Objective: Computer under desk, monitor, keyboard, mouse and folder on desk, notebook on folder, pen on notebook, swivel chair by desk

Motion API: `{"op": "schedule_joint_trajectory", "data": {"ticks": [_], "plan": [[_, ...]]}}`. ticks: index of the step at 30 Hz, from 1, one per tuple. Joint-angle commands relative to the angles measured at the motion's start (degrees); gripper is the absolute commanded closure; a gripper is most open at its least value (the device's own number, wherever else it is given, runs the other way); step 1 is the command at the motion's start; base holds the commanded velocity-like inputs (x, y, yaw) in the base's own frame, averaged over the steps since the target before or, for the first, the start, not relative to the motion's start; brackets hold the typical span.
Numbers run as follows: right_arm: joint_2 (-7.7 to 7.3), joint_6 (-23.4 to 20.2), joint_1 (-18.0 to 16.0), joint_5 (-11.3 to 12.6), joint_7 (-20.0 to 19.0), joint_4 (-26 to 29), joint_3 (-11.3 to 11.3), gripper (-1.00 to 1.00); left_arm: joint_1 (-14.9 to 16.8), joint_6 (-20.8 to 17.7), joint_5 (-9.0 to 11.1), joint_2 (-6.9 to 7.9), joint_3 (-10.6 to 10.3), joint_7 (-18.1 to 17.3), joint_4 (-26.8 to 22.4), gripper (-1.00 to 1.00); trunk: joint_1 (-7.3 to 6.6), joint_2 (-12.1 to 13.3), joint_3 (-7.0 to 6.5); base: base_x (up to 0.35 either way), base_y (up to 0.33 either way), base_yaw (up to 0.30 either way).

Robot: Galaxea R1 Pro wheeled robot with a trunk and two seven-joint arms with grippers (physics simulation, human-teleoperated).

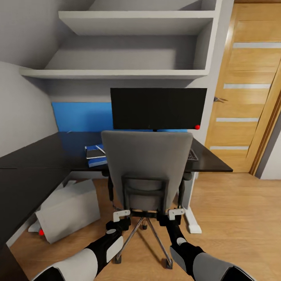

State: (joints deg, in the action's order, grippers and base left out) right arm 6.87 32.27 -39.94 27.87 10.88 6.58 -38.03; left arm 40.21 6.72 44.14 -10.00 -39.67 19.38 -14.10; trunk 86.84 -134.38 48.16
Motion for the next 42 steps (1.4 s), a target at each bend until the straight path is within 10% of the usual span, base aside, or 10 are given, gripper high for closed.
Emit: {"op": "schedule_joint_trajectory", "data": {"ticks": [1,23,42], "plan": [[-0.02,0.3,-0.1,1.0,0.6,-0.1,0.8,-1.00,0.1,0.5,-0.5,0.00,0.4,0.6,0.0,-1.00,0.00,0.0,0.04,-0.141,-0.052,0.000],[-0.02,0.3,-0.1,1.0,0.6,-0.8,0.9,-1.00,0.1,0.3,-0.5,0.00,0.4,0.6,0.2,-1.00,0.00,0.0,0.04,-0.312,-0.095,0.000],[-0.02,0.3,-0.1,1.0,0.6,-1.3,0.9,-1.00,0.1,0.2,-0.5,0.00,0.4,0.7,0.5,-1.00,-4.17,7.6,-3.37,-0.333,-0.007,0.000]]}}
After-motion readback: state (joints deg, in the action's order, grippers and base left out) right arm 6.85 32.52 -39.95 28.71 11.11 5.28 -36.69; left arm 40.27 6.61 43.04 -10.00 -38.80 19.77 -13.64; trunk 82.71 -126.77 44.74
